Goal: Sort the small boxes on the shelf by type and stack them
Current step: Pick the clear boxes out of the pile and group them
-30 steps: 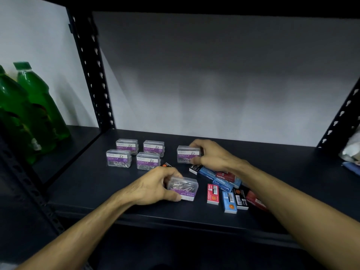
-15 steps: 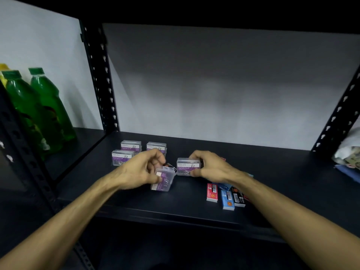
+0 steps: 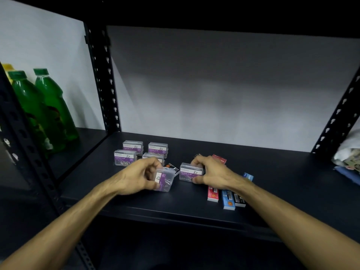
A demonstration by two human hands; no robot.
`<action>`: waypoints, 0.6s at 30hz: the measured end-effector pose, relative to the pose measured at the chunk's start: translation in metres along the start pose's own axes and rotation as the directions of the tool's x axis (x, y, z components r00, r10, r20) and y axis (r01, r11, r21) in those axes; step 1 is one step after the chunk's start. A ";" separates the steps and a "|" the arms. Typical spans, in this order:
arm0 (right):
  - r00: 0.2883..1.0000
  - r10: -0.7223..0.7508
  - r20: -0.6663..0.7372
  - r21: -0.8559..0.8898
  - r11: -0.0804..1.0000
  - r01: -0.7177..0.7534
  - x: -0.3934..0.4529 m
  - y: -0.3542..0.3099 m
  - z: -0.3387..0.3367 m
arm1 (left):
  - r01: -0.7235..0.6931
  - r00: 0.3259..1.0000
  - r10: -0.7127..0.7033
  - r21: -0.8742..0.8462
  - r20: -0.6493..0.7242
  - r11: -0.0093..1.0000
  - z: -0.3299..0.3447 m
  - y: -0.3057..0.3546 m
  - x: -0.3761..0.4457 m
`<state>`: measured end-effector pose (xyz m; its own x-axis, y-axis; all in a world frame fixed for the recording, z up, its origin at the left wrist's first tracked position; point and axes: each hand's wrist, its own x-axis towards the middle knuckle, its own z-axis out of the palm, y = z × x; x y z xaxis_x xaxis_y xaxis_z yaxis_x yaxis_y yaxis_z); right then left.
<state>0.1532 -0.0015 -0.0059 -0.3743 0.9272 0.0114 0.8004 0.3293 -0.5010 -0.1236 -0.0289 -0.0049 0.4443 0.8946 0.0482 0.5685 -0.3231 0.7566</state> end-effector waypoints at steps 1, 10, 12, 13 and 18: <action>1.000 0.002 0.001 -0.008 1.000 -0.002 0.000 0.000 0.000 | -0.005 1.000 0.005 0.003 -0.003 1.000 -0.004 0.000 0.000; 1.000 -0.011 -0.011 -0.006 1.000 0.011 -0.001 -0.002 0.000 | -0.017 0.996 -0.011 0.308 0.086 0.951 -0.022 0.006 -0.002; 1.000 -0.009 -0.016 -0.014 1.000 0.009 0.000 -0.003 0.001 | -0.020 0.997 -0.002 0.291 0.074 0.956 -0.020 0.004 -0.001; 1.000 -0.004 -0.014 -0.014 1.000 0.004 0.000 -0.002 0.002 | -0.019 0.997 -0.002 0.276 0.074 0.961 -0.020 0.004 -0.001; 1.000 0.014 -0.010 0.007 1.000 -0.014 0.000 -0.007 0.000 | -0.002 0.998 -0.009 0.198 0.056 0.980 -0.025 0.000 -0.004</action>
<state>0.1471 -0.0038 -0.0024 -0.3583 0.9335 0.0131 0.8025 0.3151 -0.5068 -0.1429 -0.0246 0.0109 0.4769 0.8789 0.0046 0.6936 -0.3796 0.6122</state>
